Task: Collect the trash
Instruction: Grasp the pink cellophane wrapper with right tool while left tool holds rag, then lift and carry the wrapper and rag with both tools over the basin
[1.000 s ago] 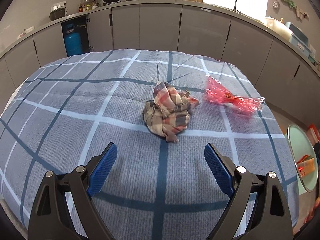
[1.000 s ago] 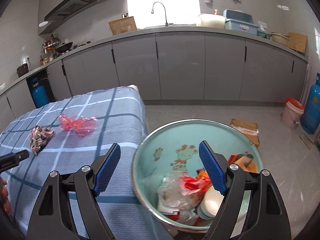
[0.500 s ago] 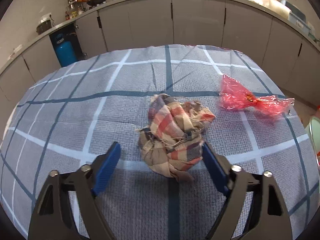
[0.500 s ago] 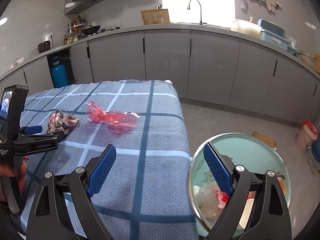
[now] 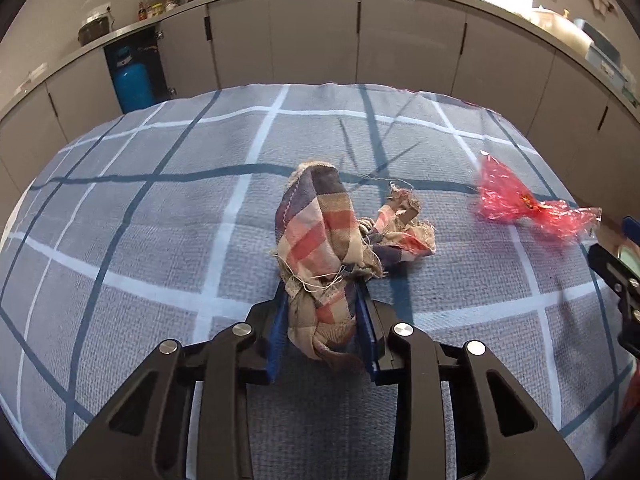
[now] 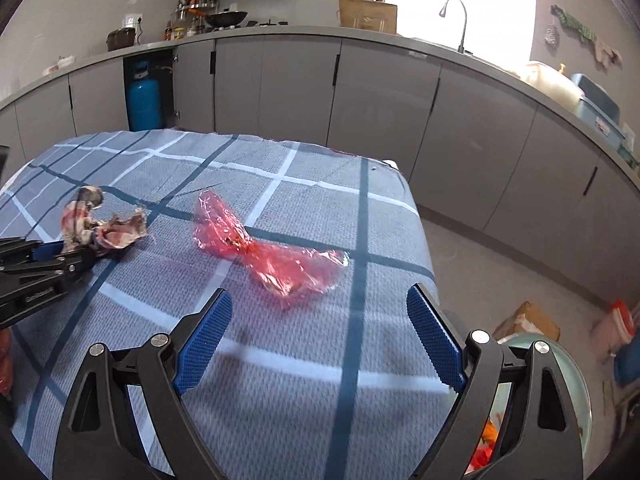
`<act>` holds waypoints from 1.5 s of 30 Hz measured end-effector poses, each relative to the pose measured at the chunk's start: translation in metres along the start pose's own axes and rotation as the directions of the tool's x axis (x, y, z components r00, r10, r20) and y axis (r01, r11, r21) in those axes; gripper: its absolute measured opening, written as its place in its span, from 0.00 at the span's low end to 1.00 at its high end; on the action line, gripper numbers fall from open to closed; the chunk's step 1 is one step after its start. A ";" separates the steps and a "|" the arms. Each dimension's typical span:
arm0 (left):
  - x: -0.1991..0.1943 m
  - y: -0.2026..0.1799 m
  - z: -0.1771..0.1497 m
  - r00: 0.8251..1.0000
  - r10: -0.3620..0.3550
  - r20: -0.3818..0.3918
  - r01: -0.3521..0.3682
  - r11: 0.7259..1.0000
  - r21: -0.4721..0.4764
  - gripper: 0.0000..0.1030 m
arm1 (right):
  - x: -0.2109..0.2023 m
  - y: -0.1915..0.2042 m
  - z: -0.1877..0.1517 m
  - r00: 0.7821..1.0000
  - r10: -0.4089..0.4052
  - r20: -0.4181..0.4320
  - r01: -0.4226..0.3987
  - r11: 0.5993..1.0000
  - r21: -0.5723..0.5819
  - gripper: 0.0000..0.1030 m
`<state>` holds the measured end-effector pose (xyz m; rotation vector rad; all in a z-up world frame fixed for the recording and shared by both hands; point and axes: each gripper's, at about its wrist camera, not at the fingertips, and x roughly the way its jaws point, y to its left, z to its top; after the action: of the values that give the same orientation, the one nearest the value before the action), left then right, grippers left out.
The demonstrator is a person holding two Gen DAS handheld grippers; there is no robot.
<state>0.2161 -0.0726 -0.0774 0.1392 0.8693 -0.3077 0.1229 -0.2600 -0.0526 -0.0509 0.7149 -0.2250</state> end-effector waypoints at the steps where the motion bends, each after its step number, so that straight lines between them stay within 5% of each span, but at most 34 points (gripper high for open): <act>1: 0.000 0.002 0.000 1.000 -0.001 0.000 0.001 1.000 -0.010 0.30 | 0.003 0.001 0.002 1.000 0.000 -0.004 0.000 1.000 -0.003 0.85; 12: 0.003 -0.004 0.001 0.999 0.052 -0.011 -0.052 0.999 0.016 0.30 | 0.042 0.015 0.017 0.998 -0.013 -0.064 0.007 0.996 -0.092 0.83; 17: 0.003 -0.004 0.000 0.999 0.047 -0.013 -0.047 0.999 0.011 0.30 | 0.051 0.015 0.015 0.993 0.030 -0.118 -0.040 0.996 -0.077 0.41; 23: 0.002 -0.005 0.000 0.999 0.052 -0.012 -0.051 0.999 0.014 0.30 | 0.048 0.016 0.014 0.991 0.069 -0.117 -0.076 0.996 -0.055 0.25; 37: 0.003 -0.008 0.000 0.997 0.075 -0.010 -0.074 0.997 0.032 0.30 | 0.017 0.011 -0.007 0.990 0.098 -0.101 -0.089 0.992 0.087 0.09; 45: 0.003 -0.011 0.000 0.996 0.087 -0.008 -0.087 0.995 0.042 0.30 | -0.009 -0.011 -0.025 0.983 0.181 -0.033 -0.167 0.950 0.263 0.07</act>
<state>0.2141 -0.0832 -0.0795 0.2169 0.8646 -0.2437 0.0979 -0.2677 -0.0644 0.2686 0.7368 -0.1494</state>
